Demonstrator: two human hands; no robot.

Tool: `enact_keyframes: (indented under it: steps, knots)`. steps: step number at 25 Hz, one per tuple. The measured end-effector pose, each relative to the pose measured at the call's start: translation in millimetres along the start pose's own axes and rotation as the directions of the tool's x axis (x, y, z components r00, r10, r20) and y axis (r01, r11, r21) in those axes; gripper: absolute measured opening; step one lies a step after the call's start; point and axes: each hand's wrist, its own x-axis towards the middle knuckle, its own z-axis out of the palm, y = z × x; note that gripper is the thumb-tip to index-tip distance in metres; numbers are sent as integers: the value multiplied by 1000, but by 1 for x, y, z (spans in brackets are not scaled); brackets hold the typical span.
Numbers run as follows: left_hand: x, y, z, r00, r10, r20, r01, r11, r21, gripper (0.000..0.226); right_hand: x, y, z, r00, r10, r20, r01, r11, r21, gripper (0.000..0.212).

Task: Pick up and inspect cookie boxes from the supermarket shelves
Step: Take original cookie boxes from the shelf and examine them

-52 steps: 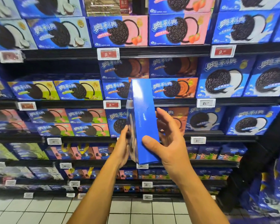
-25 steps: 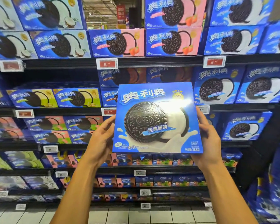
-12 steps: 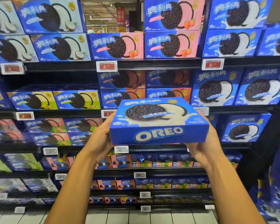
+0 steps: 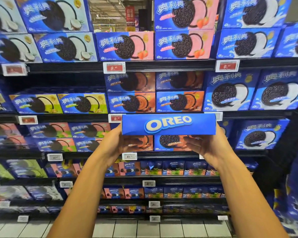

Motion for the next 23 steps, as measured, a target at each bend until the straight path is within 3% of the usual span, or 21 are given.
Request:
enact_keyframes:
  steps: [4, 10, 13, 17, 23]
  knots:
    - [-1, 0, -2, 1000, 14, 7, -14, 1000, -20, 35, -2, 0, -2, 1000, -14, 23, 14, 999, -29, 33]
    - [-8, 1, -6, 997, 24, 76, -8, 977, -212, 43, -6, -4, -5, 991, -39, 126, 44, 998, -41, 32]
    - [-6, 0, -4, 993, 103, 65, -88, 976, -200, 45, -10, -1, -7, 987, -16, 161, 18, 1000, -8, 40]
    - [-7, -4, -6, 973, 206, 99, -188, 968, -167, 64, -5, 13, -10, 976, -159, 147, 171, 982, -76, 50]
    - [-12, -22, -7, 949, 311, 46, -305, 945, -115, 73, -6, 28, -19, 945, -299, 134, 325, 909, -263, 54]
